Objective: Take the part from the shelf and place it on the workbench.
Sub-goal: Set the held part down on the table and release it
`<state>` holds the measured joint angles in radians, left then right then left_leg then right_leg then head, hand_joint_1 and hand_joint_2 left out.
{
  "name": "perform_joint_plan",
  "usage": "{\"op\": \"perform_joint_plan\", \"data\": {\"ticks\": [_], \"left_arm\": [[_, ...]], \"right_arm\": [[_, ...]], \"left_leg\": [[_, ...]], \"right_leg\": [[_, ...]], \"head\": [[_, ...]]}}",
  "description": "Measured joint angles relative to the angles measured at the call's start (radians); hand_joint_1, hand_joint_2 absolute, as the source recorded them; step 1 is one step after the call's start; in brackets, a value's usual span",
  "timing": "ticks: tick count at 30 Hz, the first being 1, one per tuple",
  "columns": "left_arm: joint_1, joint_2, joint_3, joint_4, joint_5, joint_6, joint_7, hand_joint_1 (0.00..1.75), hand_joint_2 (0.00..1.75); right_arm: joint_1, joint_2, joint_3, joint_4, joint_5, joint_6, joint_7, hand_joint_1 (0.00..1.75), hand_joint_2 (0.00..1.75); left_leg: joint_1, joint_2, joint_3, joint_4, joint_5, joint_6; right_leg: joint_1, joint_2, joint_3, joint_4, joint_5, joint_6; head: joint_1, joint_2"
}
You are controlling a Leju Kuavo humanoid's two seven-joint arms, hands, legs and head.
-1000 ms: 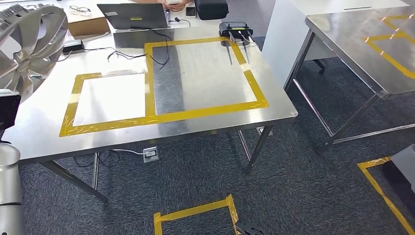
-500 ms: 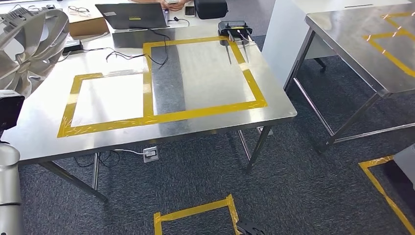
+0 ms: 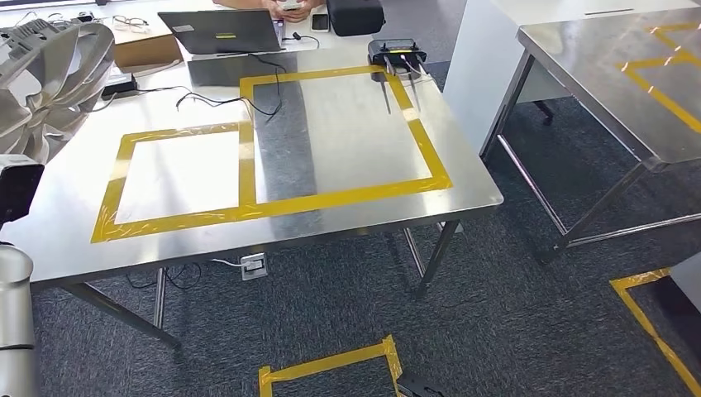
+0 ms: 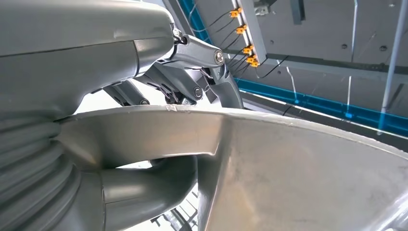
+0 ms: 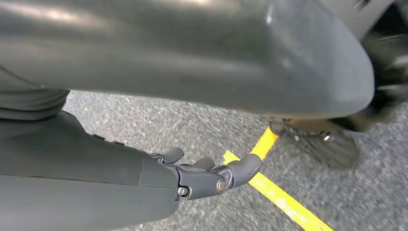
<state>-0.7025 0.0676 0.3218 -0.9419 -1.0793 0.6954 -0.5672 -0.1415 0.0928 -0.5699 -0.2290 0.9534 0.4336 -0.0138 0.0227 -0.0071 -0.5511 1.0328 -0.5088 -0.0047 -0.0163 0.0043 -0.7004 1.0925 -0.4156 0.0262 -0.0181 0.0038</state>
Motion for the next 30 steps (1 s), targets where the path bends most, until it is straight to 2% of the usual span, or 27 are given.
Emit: {"op": "perform_joint_plan", "data": {"ticks": [1, 2, 4, 5, 6, 8, 10, 11, 12, 13, 15, 16, 17, 18, 19, 20, 21, 22, 23, 25, 26, 27, 28, 30], "left_arm": [[0.0, 0.0, 0.002, -0.002, -0.001, 0.0, 0.0, 1.75, 1.75], [0.001, 0.0, 0.005, -0.004, -0.001, 0.0, 0.0, 1.75, 1.75], [0.004, 0.001, 0.009, -0.008, 0.0, 0.0, -0.001, 1.75, 1.75], [0.007, 0.001, 0.01, -0.009, 0.001, 0.0, -0.002, 1.75, 1.75], [0.008, 0.002, 0.01, -0.01, 0.002, 0.0, -0.003, 1.75, 1.75], [0.01, 0.003, 0.012, -0.011, 0.007, 0.0, -0.005, 1.75, 1.75], [0.015, 0.005, 0.014, -0.011, 0.011, 0.0, -0.009, 1.75, 1.75], [0.018, 0.007, 0.014, -0.011, 0.013, 0.0, -0.01, 1.75, 1.75], [0.022, 0.009, 0.015, -0.011, 0.014, 0.0, -0.011, 1.75, 1.75], [0.024, 0.011, 0.016, -0.011, 0.016, 0.0, -0.012, 1.75, 1.75], [0.025, 0.016, 0.017, -0.01, 0.019, 0.0, -0.014, 1.75, 1.75], [0.025, 0.019, 0.018, -0.01, 0.02, 0.0, -0.014, 1.75, 1.75], [0.025, 0.023, 0.018, -0.01, 0.02, 0.0, -0.013, 1.75, 1.75], [0.025, 0.025, 0.019, -0.011, 0.019, 0.0, -0.012, 1.75, 1.75], [0.025, 0.027, 0.019, -0.012, 0.018, 0.0, -0.01, 1.75, 1.75], [0.026, 0.028, 0.019, -0.013, 0.017, 0.0, -0.008, 1.75, 1.75], [0.026, 0.028, 0.019, -0.013, 0.016, 0.0, -0.005, 1.75, 1.75], [0.027, 0.028, 0.019, -0.013, 0.013, 0.0, -0.001, 1.75, 1.75], [0.027, 0.028, 0.019, -0.012, 0.006, 0.0, 0.009, 1.75, 1.75], [0.026, 0.03, 0.018, -0.003, -0.038, 0.0, 0.051, 1.75, 1.75], [0.026, 0.033, 0.016, 0.007, -0.073, 0.0, 0.081, 1.75, 1.75], [0.026, 0.038, 0.015, 0.018, -0.112, 0.0, 0.113, 1.75, 1.75], [0.023, 0.045, 0.012, 0.035, -0.158, 0.0, 0.15, 1.75, 1.75], [0.002, 0.064, -0.004, 0.088, -0.268, 0.0, 0.238, 1.75, 1.75]], "right_arm": [[-0.001, 0.001, 0.0, 0.0, 0.001, 0.0, 0.001, 0.0, 0.0], [-0.001, 0.001, 0.0, 0.0, 0.001, 0.0, 0.003, 0.0, 0.0], [0.0, 0.002, 0.0, 0.0, 0.003, 0.0, 0.005, 0.0, 0.0], [0.0, 0.002, 0.0, 0.0, 0.004, 0.0, 0.005, 0.0, 0.0], [0.0, 0.002, 0.0, 0.0, 0.005, 0.0, 0.005, 0.0, 0.0], [-0.003, 0.003, 0.0, 0.0, 0.006, 0.0, 0.004, 0.0, 0.0], [-0.003, 0.003, 0.0, 0.0, 0.006, 0.0, 0.004, 0.0, 0.0], [-0.001, 0.003, 0.0, 0.0, 0.007, 0.0, 0.004, 0.0, 0.0], [0.0, 0.004, 0.0, 0.0, 0.007, 0.0, 0.004, 0.0, 0.0], [0.001, 0.004, 0.0, 0.0, 0.007, 0.0, 0.004, 0.0, 0.0], [0.001, 0.004, 0.0, 0.001, 0.007, 0.0, 0.004, 0.0, 0.0], [-0.001, 0.005, 0.0, 0.001, 0.007, -0.001, 0.004, 0.0, 0.0], [-0.002, 0.006, 0.0, 0.001, 0.007, -0.001, 0.004, 0.0, 0.0], [-0.003, 0.006, 0.0, 0.002, 0.008, -0.001, 0.004, 0.0, 0.0], [-0.004, 0.006, 0.0, 0.002, 0.008, -0.001, 0.004, 0.0, 0.0], [-0.004, 0.006, 0.0, 0.001, 0.009, -0.001, 0.003, 0.0, 0.0], [-0.006, 0.005, 0.0, 0.001, 0.009, -0.001, 0.003, 0.0, 0.0], [-0.008, 0.005, 0.0, 0.0, 0.009, -0.001, 0.003, 0.0, 0.0], [-0.01, 0.005, 0.0, 0.0, 0.01, -0.001, 0.004, 0.0, 0.0], [-0.012, 0.005, 0.0, 0.0, 0.01, -0.001, 0.004, 0.0, 0.0], [-0.011, 0.005, 0.0, 0.0, 0.011, -0.001, 0.005, 0.0, 0.0], [-0.011, 0.005, 0.0, 0.0, 0.013, -0.001, 0.005, 0.0, 0.0], [-0.011, 0.005, 0.0, 0.0, 0.015, -0.001, 0.005, 0.0, 0.0], [-0.011, 0.005, 0.0, 0.0, 0.02, -0.001, 0.007, 0.0, 0.0]], "left_leg": [[0.001, 0.0, 0.003, -0.002, -0.006, -0.008], [0.0, 0.001, 0.008, -0.004, -0.008, -0.016], [-0.001, 0.001, 0.017, -0.005, -0.01, -0.031], [0.0, 0.002, 0.014, 0.014, -0.005, -0.036], [0.001, 0.002, -0.003, 0.049, 0.0, -0.039], [0.002, 0.003, -0.078, 0.164, -0.006, -0.043], [0.0, 0.003, -0.161, 0.26, -0.054, -0.045], [-0.001, 0.003, -0.188, 0.274, -0.074, -0.044], [-0.002, 0.003, -0.2, 0.259, -0.076, -0.041], [-0.004, 0.003, -0.199, 0.216, -0.052, -0.036], [-0.011, 0.004, -0.18, 0.085, 0.061, -0.023], [-0.015, 0.005, -0.17, 0.035, 0.11, -0.018], [-0.018, 0.004, -0.163, 0.004, 0.142, -0.013], [-0.02, 0.003, -0.158, -0.007, 0.149, -0.01], [-0.018, 0.002, -0.149, -0.005, 0.141, -0.006], [-0.016, 0.001, -0.139, -0.007, 0.138, 0.0], [-0.014, 0.001, -0.128, -0.009, 0.132, 0.005], [-0.012, 0.0, -0.116, -0.01, 0.126, 0.01], [-0.011, 0.0, -0.107, -0.011, 0.118, 0.013], [-0.011, -0.001, -0.092, -0.011, 0.101, 0.016], [-0.012, -0.002, -0.083, -0.011, 0.092, 0.016], [-0.012, -0.002, -0.073, -0.01, 0.082, 0.016], [-0.013, -0.002, -0.062, -0.009, 0.072, 0.015], [-0.014, -0.001, -0.043, -0.006, 0.054, 0.011]], "right_leg": [[0.002, -0.002, 0.019, -0.041, 0.007, -0.004], [0.005, -0.002, 0.027, -0.057, -0.001, -0.012], [0.008, -0.002, 0.041, -0.061, -0.01, -0.034], [0.007, -0.001, 0.053, -0.064, -0.013, -0.044], [0.006, 0.0, 0.066, -0.067, -0.019, -0.052], [0.006, 0.001, 0.092, -0.071, -0.035, -0.064], [0.008, 0.003, 0.118, -0.071, -0.058, -0.069], [0.01, 0.005, 0.134, -0.071, -0.071, -0.071], [0.011, 0.007, 0.151, -0.071, -0.084, -0.071], [0.012, 0.009, 0.169, -0.071, -0.097, -0.071], [0.016, 0.011, 0.199, -0.07, -0.126, -0.067], [0.018, 0.012, 0.21, -0.07, -0.14, -0.062], [0.02, 0.013, 0.22, -0.072, -0.152, -0.056], [0.022, 0.013, 0.23, -0.07, -0.156, -0.05], [0.023, 0.014, 0.235, -0.068, -0.156, -0.045], [0.024, 0.013, 0.234, -0.054, -0.151, -0.041], [0.023, 0.011, 0.221, -0.021, -0.145, -0.037], [0.022, 0.01, 0.193, 0.026, -0.146, -0.032], [0.02, 0.007, 0.154, 0.084, -0.157, -0.027], [0.018, 0.005, 0.067, 0.184, -0.213, -0.02], [0.017, 0.004, 0.034, 0.203, -0.238, -0.019], [0.018, 0.004, 0.015, 0.195, -0.242, -0.02], [0.018, 0.004, 0.009, 0.158, -0.216, -0.023], [0.024, 0.004, 0.026, 0.03, -0.094, -0.038]], "head": [[0.0, 0.0], [0.0, 0.0], [0.0, 0.0], [0.0, 0.0], [-0.001, 0.0], [-0.003, 0.0], [-0.003, 0.0], [-0.003, 0.0], [-0.003, 0.0], [-0.003, 0.0], [-0.004, 0.0], [-0.004, 0.0], [-0.005, 0.0], [-0.005, 0.0], [-0.004, 0.0], [-0.004, 0.0], [-0.003, 0.0], [-0.002, 0.0], [-0.002, 0.0], [-0.001, 0.0], [-0.001, 0.0], [-0.001, 0.0], [0.0, 0.0], [-0.001, 0.0]]}}
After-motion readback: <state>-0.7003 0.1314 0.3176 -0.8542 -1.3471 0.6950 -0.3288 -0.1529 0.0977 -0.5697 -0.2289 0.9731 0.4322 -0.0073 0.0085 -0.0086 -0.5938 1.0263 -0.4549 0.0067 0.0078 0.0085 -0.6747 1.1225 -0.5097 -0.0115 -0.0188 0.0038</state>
